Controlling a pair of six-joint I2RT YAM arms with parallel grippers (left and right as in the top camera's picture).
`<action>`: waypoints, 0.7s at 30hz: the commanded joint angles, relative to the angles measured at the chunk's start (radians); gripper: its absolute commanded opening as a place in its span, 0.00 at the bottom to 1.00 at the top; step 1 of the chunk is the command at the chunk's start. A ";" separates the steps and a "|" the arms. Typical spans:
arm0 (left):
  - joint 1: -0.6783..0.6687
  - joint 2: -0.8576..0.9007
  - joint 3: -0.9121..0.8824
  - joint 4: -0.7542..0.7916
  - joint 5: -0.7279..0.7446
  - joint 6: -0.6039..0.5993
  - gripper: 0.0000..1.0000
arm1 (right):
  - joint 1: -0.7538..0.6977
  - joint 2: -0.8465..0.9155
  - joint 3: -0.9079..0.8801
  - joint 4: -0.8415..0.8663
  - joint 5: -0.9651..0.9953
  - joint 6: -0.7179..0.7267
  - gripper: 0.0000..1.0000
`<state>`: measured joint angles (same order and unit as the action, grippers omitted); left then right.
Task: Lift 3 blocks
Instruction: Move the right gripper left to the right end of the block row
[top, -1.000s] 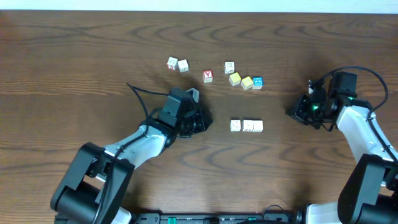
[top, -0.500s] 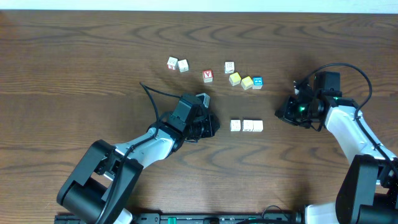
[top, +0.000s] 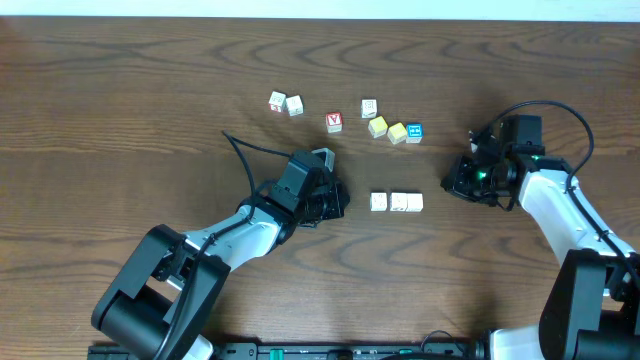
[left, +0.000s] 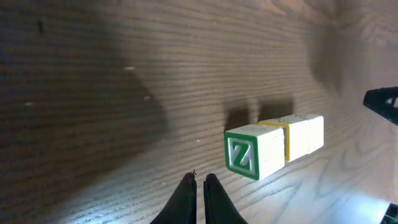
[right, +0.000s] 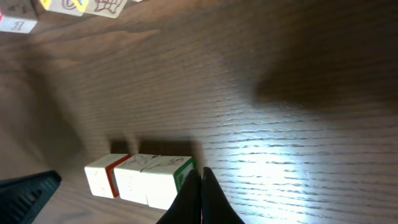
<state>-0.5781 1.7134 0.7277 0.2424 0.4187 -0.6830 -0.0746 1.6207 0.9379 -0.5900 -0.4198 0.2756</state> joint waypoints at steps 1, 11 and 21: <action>-0.002 0.010 0.000 0.032 -0.020 0.005 0.08 | 0.005 0.003 -0.023 0.011 0.027 0.035 0.01; -0.007 0.024 0.000 0.060 -0.069 -0.033 0.08 | 0.005 0.003 -0.037 0.013 0.023 0.086 0.01; -0.037 0.066 0.000 0.105 -0.061 -0.064 0.08 | 0.005 0.003 -0.042 0.014 0.050 0.094 0.01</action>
<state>-0.6113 1.7733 0.7277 0.3405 0.3668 -0.7368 -0.0746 1.6207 0.9058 -0.5777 -0.3889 0.3561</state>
